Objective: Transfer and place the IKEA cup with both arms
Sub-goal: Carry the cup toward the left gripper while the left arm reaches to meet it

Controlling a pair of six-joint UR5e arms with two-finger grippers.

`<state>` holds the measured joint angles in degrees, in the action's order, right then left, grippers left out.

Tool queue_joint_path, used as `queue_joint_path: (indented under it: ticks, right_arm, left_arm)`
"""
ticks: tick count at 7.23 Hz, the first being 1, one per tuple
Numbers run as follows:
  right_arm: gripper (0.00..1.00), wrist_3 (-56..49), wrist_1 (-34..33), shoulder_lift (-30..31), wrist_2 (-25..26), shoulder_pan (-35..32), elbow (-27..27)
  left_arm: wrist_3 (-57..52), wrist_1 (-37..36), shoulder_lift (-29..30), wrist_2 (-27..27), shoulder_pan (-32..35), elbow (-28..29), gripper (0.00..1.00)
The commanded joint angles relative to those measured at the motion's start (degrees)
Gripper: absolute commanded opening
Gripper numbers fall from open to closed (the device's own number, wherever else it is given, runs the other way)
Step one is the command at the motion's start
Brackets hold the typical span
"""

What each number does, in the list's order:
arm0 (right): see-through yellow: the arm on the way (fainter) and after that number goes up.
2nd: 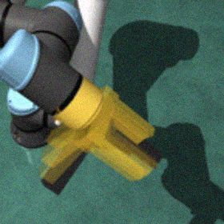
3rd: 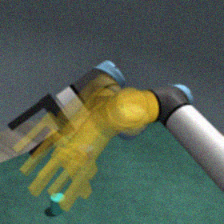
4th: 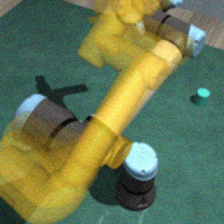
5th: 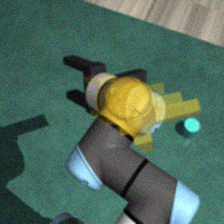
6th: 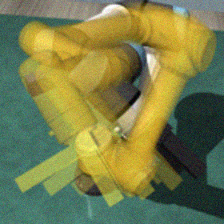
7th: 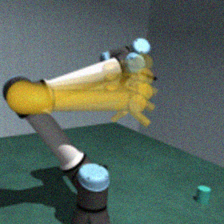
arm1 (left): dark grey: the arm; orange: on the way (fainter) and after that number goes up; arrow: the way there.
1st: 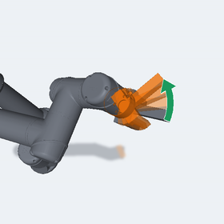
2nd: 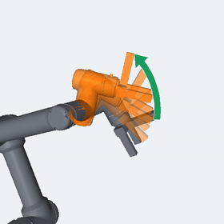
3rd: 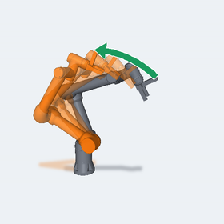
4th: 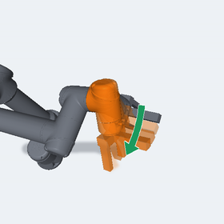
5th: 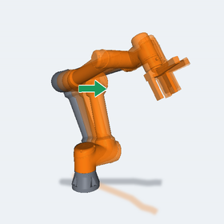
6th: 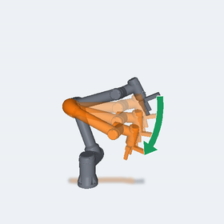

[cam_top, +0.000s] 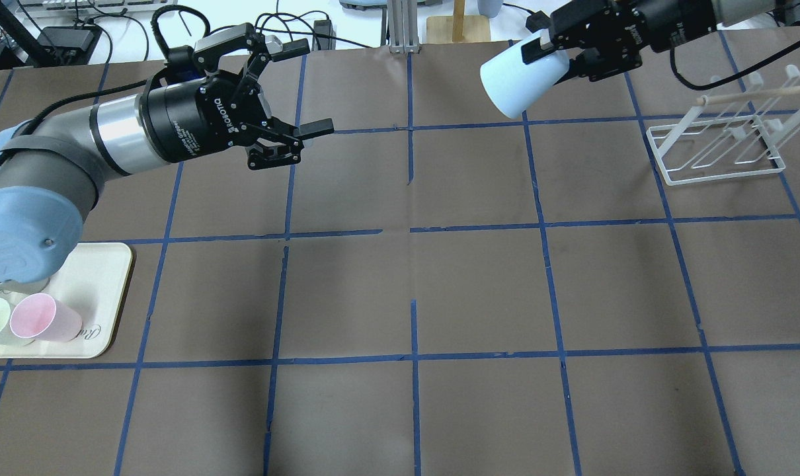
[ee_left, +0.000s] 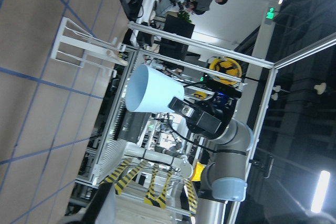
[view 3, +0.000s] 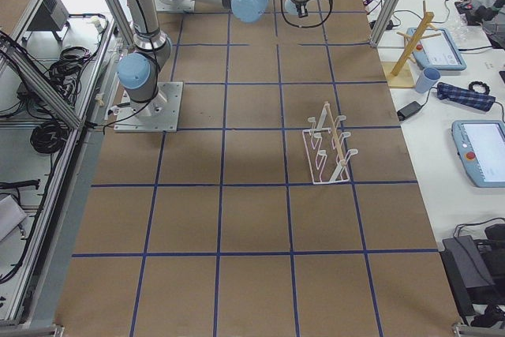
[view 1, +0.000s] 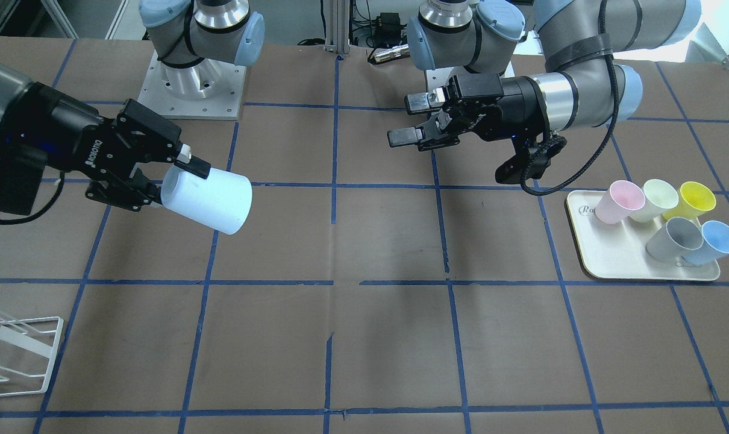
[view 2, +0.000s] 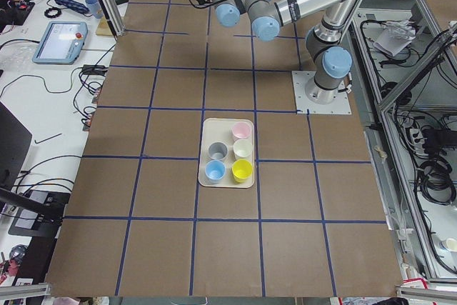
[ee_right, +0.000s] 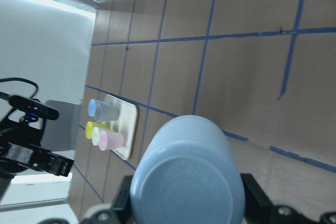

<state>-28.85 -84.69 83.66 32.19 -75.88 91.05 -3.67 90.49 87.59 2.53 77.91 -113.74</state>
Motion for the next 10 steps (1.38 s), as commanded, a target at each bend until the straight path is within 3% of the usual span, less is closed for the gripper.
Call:
queue_joint_path:
  ticks: [1,5,9,10]
  right_arm:
    - [0.28,1.8,-0.1,1.0,-11.5,-2.5,4.7]
    - [0.27,6.3,-2.9,4.6,-16.8,-10.5,9.9]
    - [0.26,11.8,-7.6,4.2,-16.9,-11.6,8.2]
    - [0.26,15.2,-11.6,4.2,-16.8,-11.3,8.1]
  left_arm:
    - [-0.1,-1.2,2.0,0.8,0.2,0.4,1.0]
    - [5.6,-10.3,5.8,7.7,1.7,2.0,1.0]
    - [7.2,-10.2,5.7,7.7,2.3,0.4,1.0]
    - [7.4,-10.1,5.7,7.4,2.3,0.0,1.0]
